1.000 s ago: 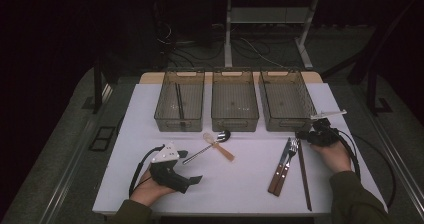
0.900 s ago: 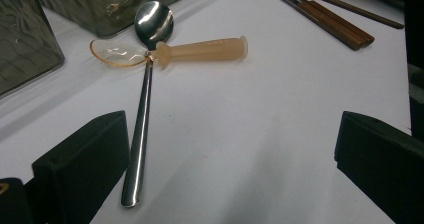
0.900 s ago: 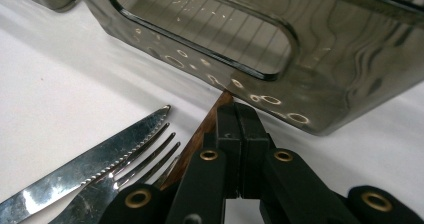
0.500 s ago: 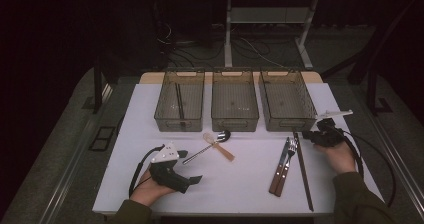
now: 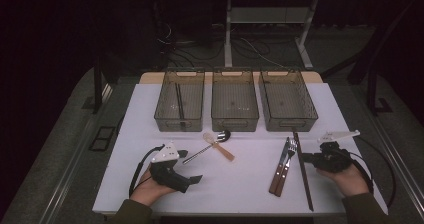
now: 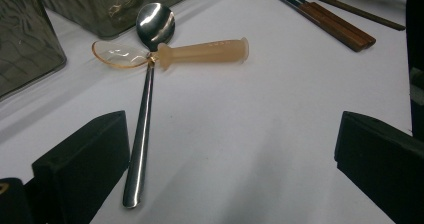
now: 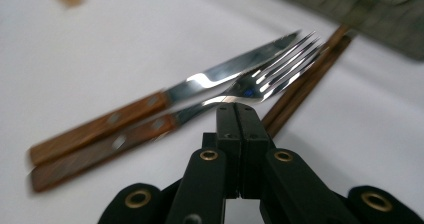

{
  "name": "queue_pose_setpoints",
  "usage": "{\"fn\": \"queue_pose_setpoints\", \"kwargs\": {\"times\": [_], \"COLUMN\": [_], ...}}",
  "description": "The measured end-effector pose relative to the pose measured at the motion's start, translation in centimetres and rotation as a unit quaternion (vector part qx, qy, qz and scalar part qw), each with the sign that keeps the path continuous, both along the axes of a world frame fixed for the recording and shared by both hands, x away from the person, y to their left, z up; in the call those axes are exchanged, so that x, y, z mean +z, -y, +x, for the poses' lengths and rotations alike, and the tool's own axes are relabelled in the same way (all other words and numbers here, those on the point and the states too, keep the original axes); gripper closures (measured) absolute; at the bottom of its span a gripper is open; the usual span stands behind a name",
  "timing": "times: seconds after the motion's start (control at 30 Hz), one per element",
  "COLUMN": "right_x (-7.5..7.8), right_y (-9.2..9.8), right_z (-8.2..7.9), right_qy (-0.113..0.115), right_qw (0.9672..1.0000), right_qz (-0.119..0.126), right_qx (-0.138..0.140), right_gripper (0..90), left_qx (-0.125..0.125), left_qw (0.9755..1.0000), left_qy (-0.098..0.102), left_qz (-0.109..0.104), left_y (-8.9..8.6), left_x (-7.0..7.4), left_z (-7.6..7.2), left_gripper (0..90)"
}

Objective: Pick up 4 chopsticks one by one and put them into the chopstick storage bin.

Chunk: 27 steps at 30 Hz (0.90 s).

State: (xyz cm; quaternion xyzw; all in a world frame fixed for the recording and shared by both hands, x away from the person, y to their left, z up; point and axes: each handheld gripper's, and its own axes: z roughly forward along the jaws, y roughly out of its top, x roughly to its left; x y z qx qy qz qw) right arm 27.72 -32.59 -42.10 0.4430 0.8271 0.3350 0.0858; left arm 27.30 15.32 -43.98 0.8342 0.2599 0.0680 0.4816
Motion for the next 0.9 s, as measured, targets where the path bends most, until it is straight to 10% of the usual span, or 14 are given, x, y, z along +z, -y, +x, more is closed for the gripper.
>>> {"fn": "queue_pose_setpoints", "kwargs": {"times": [0.4,0.9], "right_x": [-1.0,-1.3], "right_y": [-0.9,-1.4], "right_z": [-4.5,-5.1], "right_qy": [-0.031,-0.036], "right_qw": [0.9977,0.9949], "right_qz": [-0.028,-0.057], "right_qx": [0.053,0.074], "right_gripper": [89.1,89.1], "left_qx": [0.0,0.0], "left_qw": [1.0,1.0], "left_qy": [0.0,0.0], "left_qz": [0.007,0.006], "left_y": [0.0,0.0], "left_x": [0.0,0.0], "left_z": [0.0,0.0], "left_gripper": [0.4,0.4]}}
